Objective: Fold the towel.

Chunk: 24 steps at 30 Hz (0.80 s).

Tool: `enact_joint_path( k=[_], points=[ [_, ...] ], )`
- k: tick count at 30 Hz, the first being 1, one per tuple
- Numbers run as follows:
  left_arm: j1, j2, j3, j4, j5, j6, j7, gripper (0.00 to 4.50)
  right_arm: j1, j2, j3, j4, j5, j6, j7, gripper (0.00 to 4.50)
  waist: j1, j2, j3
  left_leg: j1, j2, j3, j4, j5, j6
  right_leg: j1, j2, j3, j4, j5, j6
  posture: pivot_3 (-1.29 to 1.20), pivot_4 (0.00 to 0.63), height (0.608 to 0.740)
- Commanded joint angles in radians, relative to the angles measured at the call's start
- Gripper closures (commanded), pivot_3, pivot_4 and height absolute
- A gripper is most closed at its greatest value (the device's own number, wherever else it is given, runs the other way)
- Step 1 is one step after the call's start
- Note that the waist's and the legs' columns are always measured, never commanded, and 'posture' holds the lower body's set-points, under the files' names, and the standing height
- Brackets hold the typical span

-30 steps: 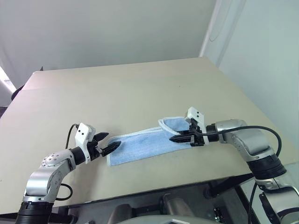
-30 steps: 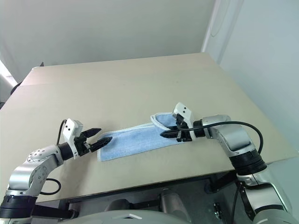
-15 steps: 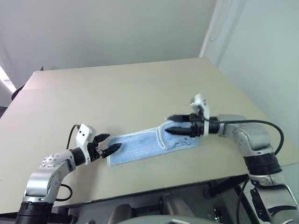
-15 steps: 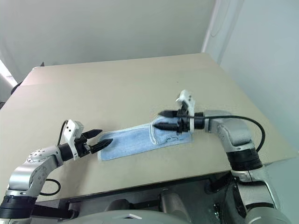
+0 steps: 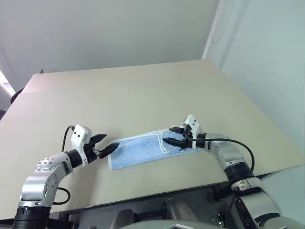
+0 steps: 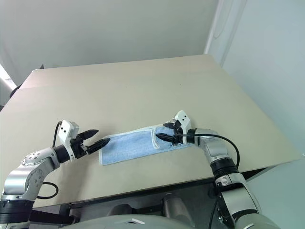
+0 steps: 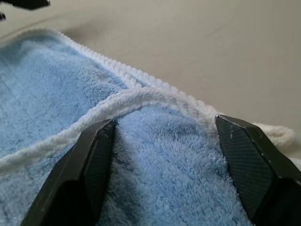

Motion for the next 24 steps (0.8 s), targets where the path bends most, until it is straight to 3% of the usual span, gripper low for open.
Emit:
enact_joint_path(
  k=[1,3,7,11,15,20,24],
  points=[
    [-0.001,0.019,0.043,-0.020,-0.020,-0.009,-0.008,0.16,0.019,0.005,0.041,0.068,-0.036,0.012,0.055,0.93,0.000,-0.003,-0.002,0.001,0.000,0.000,0.000,0.000,0.000,0.001,0.000,0.000,0.000,0.000,0.000,0.00,0.000,0.740],
    [0.008,0.031,0.052,-0.026,-0.029,0.013,-0.014,0.16,0.010,0.009,0.031,0.077,-0.035,-0.001,0.062,0.93,0.000,-0.004,-0.003,0.001,0.000,0.000,0.000,0.000,0.000,0.001,0.000,0.000,0.001,0.000,0.000,0.00,0.000,0.740],
    [0.039,0.084,0.050,-0.043,-0.030,0.101,-0.011,0.16,-0.017,-0.011,-0.006,0.006,0.011,0.027,0.106,0.02,-0.002,-0.003,-0.003,0.001,0.000,0.000,0.000,0.000,0.000,0.001,0.001,0.000,0.001,0.000,0.000,0.00,0.000,0.740],
    [0.079,0.113,0.081,-0.090,-0.081,0.162,-0.027,0.08,-0.029,-0.043,-0.033,-0.123,0.061,0.125,0.139,0.00,0.000,-0.001,-0.002,0.001,0.000,0.000,0.000,0.000,0.000,-0.002,0.000,0.000,0.001,0.000,0.000,0.00,0.000,0.740],
    [0.093,0.137,0.088,-0.132,-0.160,0.344,0.015,0.08,-0.061,-0.069,-0.074,-0.217,0.106,0.220,0.122,0.00,0.001,0.001,0.000,-0.001,0.000,-0.001,0.001,0.000,0.000,-0.007,-0.001,0.000,0.002,0.000,0.000,0.00,0.000,0.740],
    [0.013,0.097,0.037,-0.078,-0.214,0.573,0.105,0.08,-0.078,-0.061,-0.085,-0.246,0.110,0.271,0.076,0.00,0.003,0.002,0.000,0.000,0.000,-0.001,0.001,0.000,0.000,-0.006,0.000,-0.001,0.002,0.000,0.000,0.00,0.000,0.740],
    [-0.025,0.052,-0.006,-0.070,-0.225,0.650,0.130,0.08,-0.081,-0.055,-0.082,-0.245,0.107,0.278,0.054,0.00,0.005,0.007,-0.002,0.000,-0.002,-0.001,0.001,0.000,0.000,-0.002,-0.002,-0.001,0.001,0.000,0.000,0.00,0.000,0.740]
  ],
)
